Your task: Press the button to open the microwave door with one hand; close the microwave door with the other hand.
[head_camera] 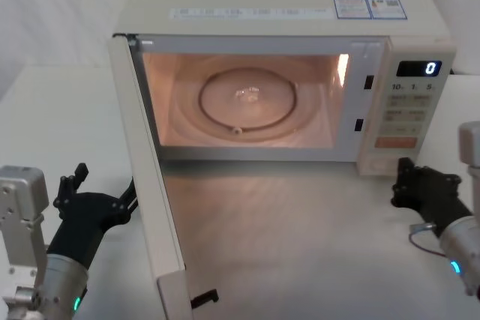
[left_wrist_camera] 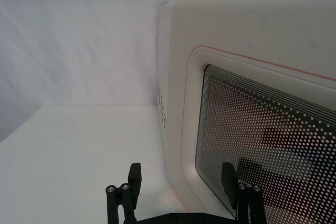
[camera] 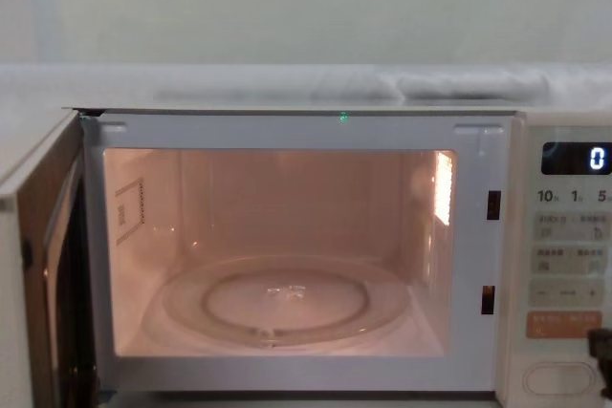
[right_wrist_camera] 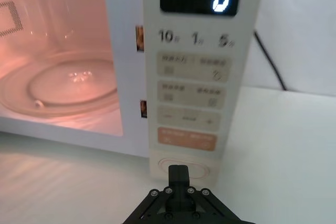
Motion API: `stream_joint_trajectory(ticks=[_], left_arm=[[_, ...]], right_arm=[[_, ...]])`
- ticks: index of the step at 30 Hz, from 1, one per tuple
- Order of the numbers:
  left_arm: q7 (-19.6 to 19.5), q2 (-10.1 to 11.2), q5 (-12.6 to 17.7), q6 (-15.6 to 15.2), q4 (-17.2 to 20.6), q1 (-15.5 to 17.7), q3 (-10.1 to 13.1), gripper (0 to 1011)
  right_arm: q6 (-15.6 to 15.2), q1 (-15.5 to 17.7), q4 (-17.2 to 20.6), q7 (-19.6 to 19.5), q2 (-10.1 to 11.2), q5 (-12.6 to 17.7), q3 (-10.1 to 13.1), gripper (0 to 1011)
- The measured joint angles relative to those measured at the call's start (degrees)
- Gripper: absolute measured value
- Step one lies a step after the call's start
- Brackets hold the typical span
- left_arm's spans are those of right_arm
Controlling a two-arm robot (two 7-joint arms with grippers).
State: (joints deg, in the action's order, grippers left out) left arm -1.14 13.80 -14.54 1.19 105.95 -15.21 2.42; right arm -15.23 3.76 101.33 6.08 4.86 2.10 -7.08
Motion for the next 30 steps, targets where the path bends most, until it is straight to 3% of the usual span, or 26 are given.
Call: stream_joint_trajectory(ticks=[7, 14, 21, 30], left_arm=[[0.0, 0.0, 0.0, 0.0, 0.0, 0.0, 0.0, 1001], [0.0, 0.0, 0.0, 0.0, 0.0, 0.0, 0.0, 1001], [0.0, 0.0, 0.0, 0.0, 0.0, 0.0, 0.0, 1001], [0.0, 0.0, 0.0, 0.0, 0.0, 0.0, 0.0, 1001]], right_arm=[[-0.4, 3.9, 6.8, -0.3, 1.1, 0.0, 2.3, 0], [-0.2, 5.7, 9.9, -0.6, 2.0, 0.0, 5.3, 0], [1.3, 6.1, 10.2, -0.5, 2.4, 0.0, 7.4, 0], [8.0, 5.7, 8.1, 0.6, 2.6, 1.5, 8.6, 0]])
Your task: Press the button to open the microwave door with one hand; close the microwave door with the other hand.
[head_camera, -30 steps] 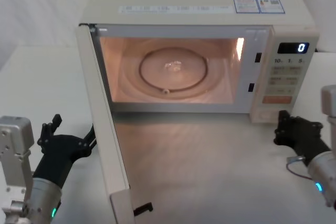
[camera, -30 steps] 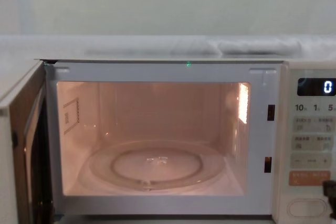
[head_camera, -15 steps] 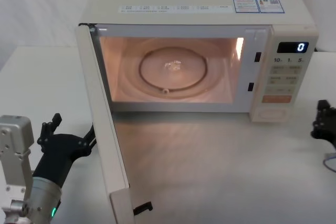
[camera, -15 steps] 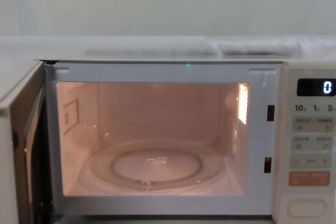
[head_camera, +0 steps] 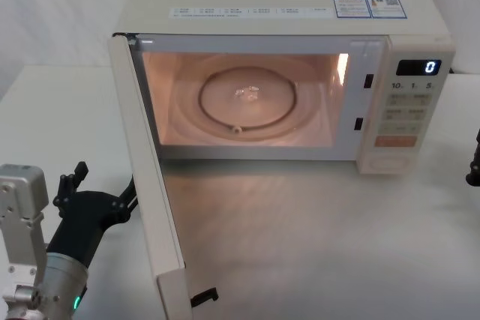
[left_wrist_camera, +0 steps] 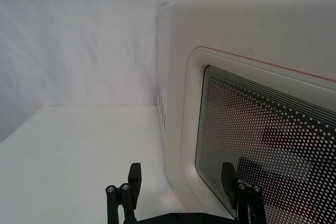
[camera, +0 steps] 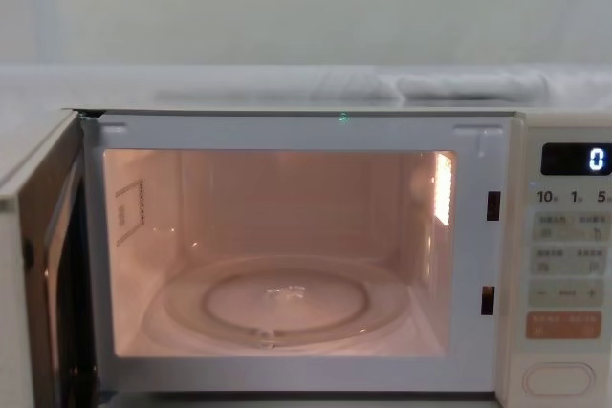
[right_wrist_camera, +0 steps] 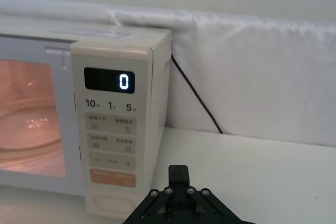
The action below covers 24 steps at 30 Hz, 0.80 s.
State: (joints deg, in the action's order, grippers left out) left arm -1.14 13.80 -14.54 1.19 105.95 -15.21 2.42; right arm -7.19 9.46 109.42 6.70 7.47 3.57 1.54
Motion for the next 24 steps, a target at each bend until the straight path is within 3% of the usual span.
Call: stream_joint_trajectory(ticks=[8, 24], left_arm=[[0.0, 0.0, 0.0, 0.0, 0.0, 0.0, 0.0, 1001], [0.0, 0.0, 0.0, 0.0, 0.0, 0.0, 0.0, 1001]], right_arm=[[3.3, -0.1, -2.1, 0.8, 0.4, 1.9, 0.6, 0], [4.4, 0.5, -2.6, 2.0, 2.1, 4.4, 1.9, 0]])
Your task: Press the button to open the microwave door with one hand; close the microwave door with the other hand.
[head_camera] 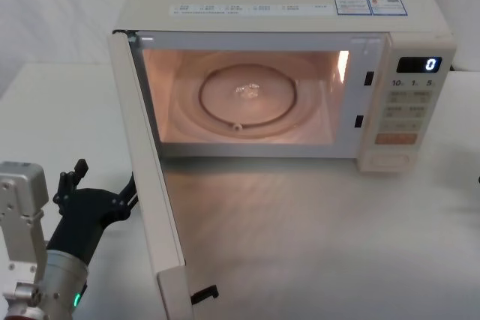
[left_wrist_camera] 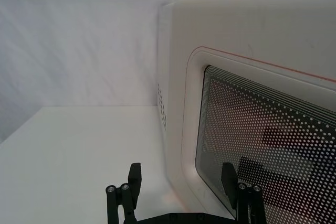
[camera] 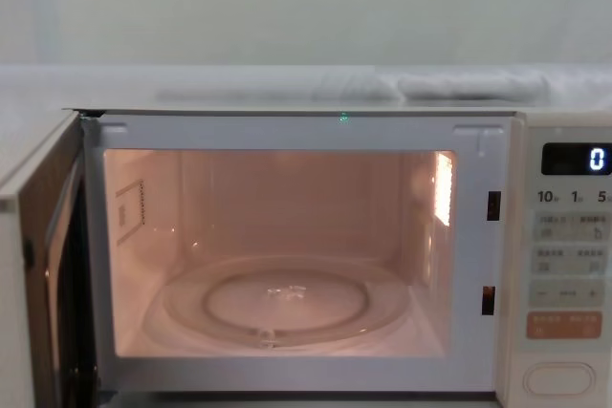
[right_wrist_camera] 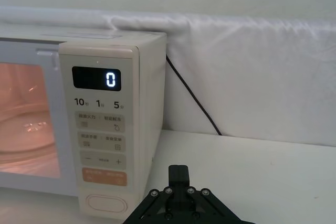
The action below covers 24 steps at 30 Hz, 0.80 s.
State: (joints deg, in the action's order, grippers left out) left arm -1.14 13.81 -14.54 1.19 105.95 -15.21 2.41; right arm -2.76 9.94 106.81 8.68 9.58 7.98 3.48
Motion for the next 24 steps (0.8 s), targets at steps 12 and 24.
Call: stream_joint_trajectory(ticks=[12, 24], left_arm=[[0.0, 0.0, 0.0, 0.0, 0.0, 0.0, 0.0, 1001], [0.0, 0.0, 0.0, 0.0, 0.0, 0.0, 0.0, 1001]], right_arm=[[-0.1, -0.1, 0.1, -0.1, -0.2, -0.2, -0.1, 142], [-0.2, -0.1, 0.1, -0.2, -0.3, -0.3, -0.2, 529]])
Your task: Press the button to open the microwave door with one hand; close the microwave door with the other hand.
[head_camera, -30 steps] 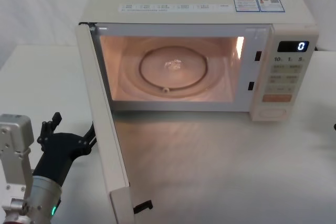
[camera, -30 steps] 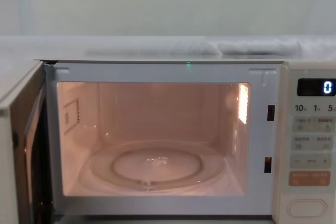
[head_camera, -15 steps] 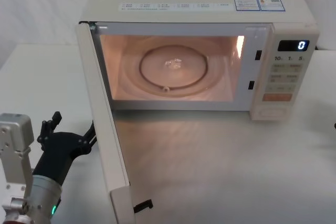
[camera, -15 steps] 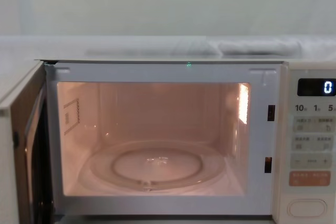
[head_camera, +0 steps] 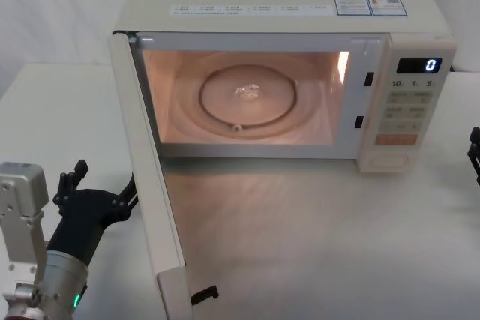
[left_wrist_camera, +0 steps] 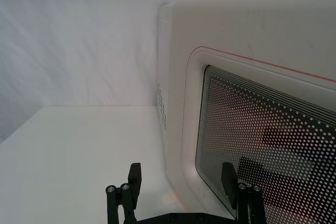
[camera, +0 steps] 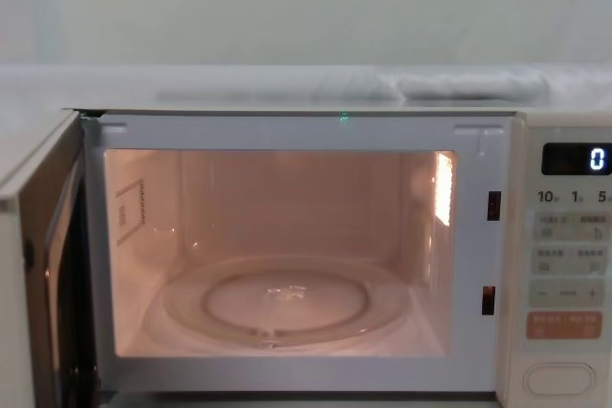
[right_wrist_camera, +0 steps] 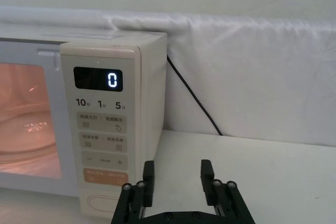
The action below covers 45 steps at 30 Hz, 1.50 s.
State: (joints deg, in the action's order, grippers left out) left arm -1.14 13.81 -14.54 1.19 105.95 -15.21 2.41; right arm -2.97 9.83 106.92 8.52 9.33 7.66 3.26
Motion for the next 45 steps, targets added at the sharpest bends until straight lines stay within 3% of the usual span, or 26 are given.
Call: stream_joint_trajectory(ticks=[12, 16, 45], left_arm=[[0.0, 0.0, 0.0, 0.0, 0.0, 0.0, 0.0, 1001], [0.0, 0.0, 0.0, 0.0, 0.0, 0.0, 0.0, 1001], [0.0, 0.0, 0.0, 0.0, 0.0, 0.0, 0.0, 1001]], right_arm=[[-0.1, 0.0, 0.0, -0.1, 0.0, -0.1, 0.0, 916], [-0.1, 0.0, 0.0, -0.1, 0.0, -0.1, 0.0, 1002], [-0.1, 0.0, 0.0, -0.1, 0.0, -0.1, 0.0, 1002]])
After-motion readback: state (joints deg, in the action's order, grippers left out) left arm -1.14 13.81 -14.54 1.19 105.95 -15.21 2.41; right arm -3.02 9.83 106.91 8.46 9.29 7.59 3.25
